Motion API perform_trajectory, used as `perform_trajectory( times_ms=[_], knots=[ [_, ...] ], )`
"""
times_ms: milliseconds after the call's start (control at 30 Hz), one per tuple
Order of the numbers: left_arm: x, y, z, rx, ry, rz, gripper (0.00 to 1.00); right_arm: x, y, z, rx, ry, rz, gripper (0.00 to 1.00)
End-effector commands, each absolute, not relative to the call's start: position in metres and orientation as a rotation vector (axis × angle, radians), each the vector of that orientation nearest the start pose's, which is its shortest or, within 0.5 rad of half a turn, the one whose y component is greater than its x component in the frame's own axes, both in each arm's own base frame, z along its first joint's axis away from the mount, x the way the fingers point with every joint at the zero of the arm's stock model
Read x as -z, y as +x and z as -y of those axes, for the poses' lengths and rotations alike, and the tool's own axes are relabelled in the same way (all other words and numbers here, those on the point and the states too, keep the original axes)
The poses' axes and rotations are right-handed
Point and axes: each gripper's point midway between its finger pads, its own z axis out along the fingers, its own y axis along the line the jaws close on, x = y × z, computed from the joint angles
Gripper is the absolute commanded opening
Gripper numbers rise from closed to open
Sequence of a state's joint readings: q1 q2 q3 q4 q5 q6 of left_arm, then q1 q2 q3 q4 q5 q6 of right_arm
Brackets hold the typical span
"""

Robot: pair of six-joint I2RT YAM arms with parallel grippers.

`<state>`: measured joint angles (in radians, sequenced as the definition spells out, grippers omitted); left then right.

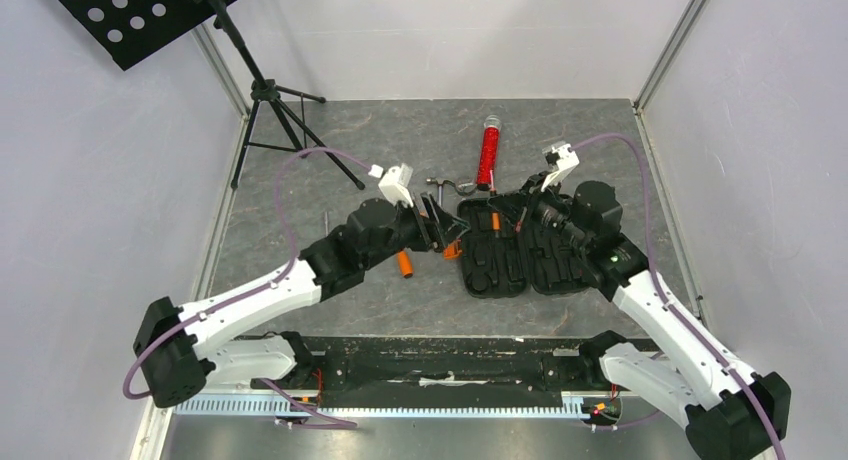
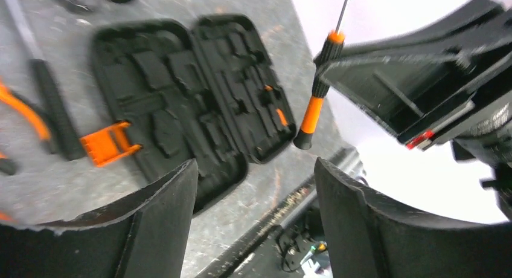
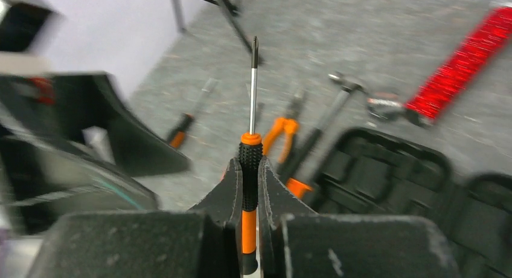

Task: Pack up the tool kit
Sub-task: Place the screwdriver in the toolbox.

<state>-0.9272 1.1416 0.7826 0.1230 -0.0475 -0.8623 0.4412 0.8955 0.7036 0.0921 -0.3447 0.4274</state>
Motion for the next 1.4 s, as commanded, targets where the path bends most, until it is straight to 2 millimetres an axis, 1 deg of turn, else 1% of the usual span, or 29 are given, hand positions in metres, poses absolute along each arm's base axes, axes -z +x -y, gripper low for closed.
perform_trajectory(
  times_ms=[0, 100, 167, 233, 267, 300, 400, 467, 533, 667, 867, 967, 1100, 1133, 1200, 1367],
  knots=[
    [-0.243, 0.25, 0.261, 0.67, 0.045, -2.042, 0.82, -0.21, 0.278, -0.156, -0.475, -0.343, -2.017, 0.0],
    [-0.25, 0.264, 0.215, 0.467, 0.033, -2.054, 0.92, -0.187, 0.279, -0.12, -0.247, -0.299, -2.119, 0.0],
    [-0.255, 0.272, 0.186, 0.371, 0.007, -2.058, 0.98, -0.176, 0.278, -0.099, -0.121, -0.263, -2.164, 0.0],
    [-0.262, 0.28, 0.153, 0.292, -0.036, -2.051, 1.0, -0.166, 0.277, -0.073, 0.03, -0.218, -2.206, 0.0],
    [-0.264, 0.283, 0.142, 0.264, -0.042, -2.044, 1.0, -0.159, 0.276, -0.062, 0.088, -0.203, -2.232, 0.0],
    [-0.266, 0.286, 0.128, 0.235, -0.064, -2.034, 1.0, -0.153, 0.276, -0.054, 0.127, -0.19, -2.256, 0.0],
    [-0.266, 0.294, 0.097, 0.127, -0.098, -1.992, 1.0, -0.136, 0.276, -0.039, 0.153, -0.144, -2.312, 0.0],
    [-0.259, 0.299, 0.081, 0.029, -0.118, -1.961, 1.0, -0.125, 0.278, -0.03, 0.159, -0.107, -2.332, 0.0],
    [-0.248, 0.3, 0.067, -0.045, -0.15, -1.96, 1.0, -0.113, 0.277, -0.022, 0.179, -0.076, -2.36, 0.0],
    [-0.24, 0.299, 0.056, -0.101, -0.144, -1.971, 0.99, -0.094, 0.276, -0.017, 0.185, -0.047, -2.402, 0.0],
    [-0.245, 0.296, 0.047, -0.14, -0.162, -1.939, 0.99, -0.066, 0.27, -0.019, 0.166, -0.044, -2.443, 0.0],
    [-0.245, 0.296, 0.045, -0.147, -0.168, -1.932, 0.98, -0.055, 0.267, -0.016, 0.182, -0.048, -2.467, 0.01],
    [-0.244, 0.296, 0.044, -0.152, -0.168, -1.931, 0.98, -0.049, 0.265, -0.015, 0.194, -0.057, -2.474, 0.03],
    [-0.245, 0.296, 0.044, -0.153, -0.17, -1.931, 0.98, -0.048, 0.265, -0.016, 0.186, -0.058, -2.476, 0.04],
    [-0.244, 0.296, 0.044, -0.154, -0.168, -1.931, 0.98, -0.046, 0.265, -0.018, 0.174, -0.064, -2.477, 0.14],
    [-0.243, 0.297, 0.045, -0.153, -0.165, -1.935, 0.97, -0.049, 0.268, -0.017, 0.181, -0.065, -2.463, 0.2]
  ],
)
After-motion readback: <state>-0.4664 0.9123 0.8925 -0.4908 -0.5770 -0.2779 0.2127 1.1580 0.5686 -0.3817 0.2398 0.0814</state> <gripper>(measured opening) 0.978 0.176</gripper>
